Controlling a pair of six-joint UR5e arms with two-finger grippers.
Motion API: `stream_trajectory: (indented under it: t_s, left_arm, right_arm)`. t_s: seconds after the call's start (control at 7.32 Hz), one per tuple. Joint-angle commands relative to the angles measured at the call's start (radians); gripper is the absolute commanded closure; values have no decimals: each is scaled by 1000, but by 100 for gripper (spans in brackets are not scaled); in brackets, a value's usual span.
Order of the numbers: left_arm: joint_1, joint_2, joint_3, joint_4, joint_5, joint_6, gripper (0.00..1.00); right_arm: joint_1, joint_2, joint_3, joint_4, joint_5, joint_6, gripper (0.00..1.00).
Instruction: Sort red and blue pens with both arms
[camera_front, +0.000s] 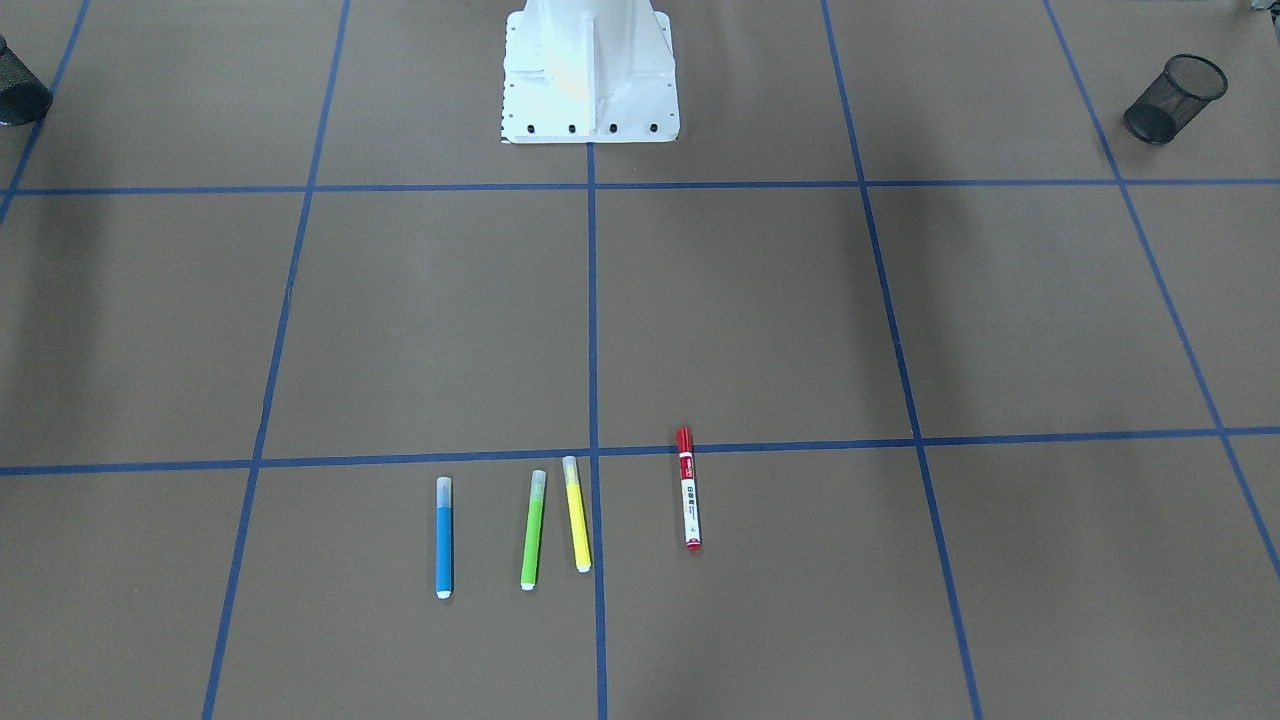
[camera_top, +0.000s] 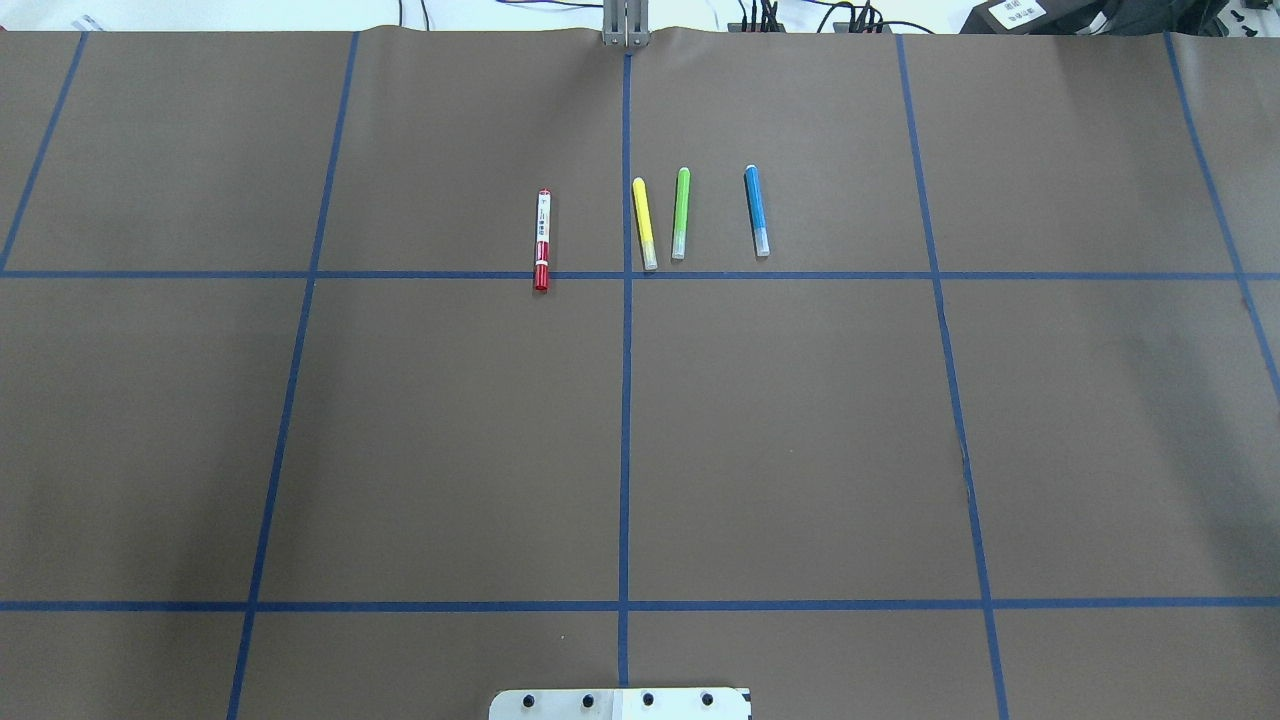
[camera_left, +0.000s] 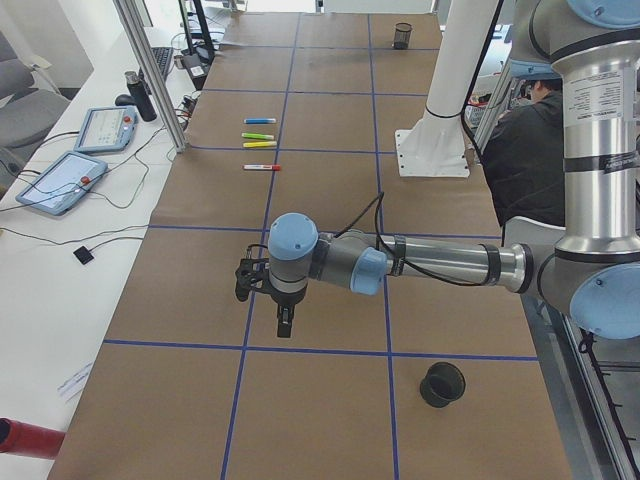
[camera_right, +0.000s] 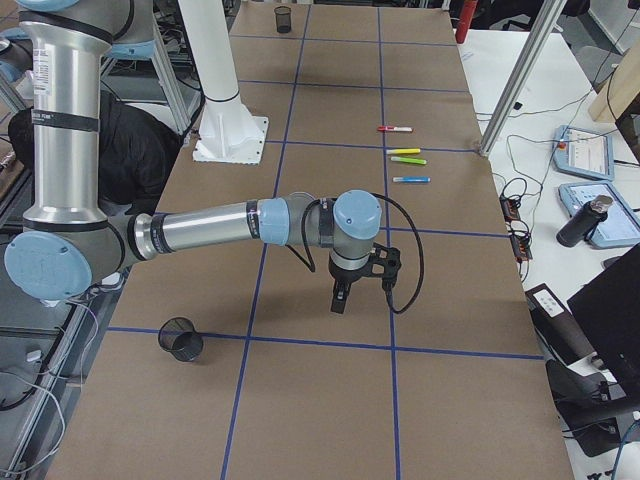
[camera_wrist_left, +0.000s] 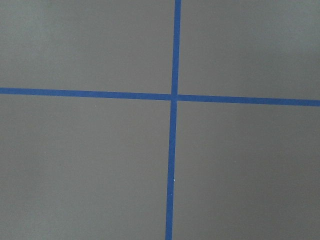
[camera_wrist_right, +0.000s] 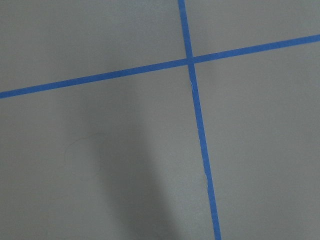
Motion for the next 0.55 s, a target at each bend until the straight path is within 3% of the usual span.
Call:
stream_trajectory:
  t_s: [0.0,0.14,0.41]
  left_arm:
    - [145,-124,-13,4,2,-171,0]
    - [265,-234,8,37,2,-320,0]
    - [417,-532,202,85,2,-366,0]
  right_arm:
    - [-1,8,-3,0,3,1,1]
    - [-1,7,0,0,9,-1,1]
    - [-41,12,-11,2,3,17,1]
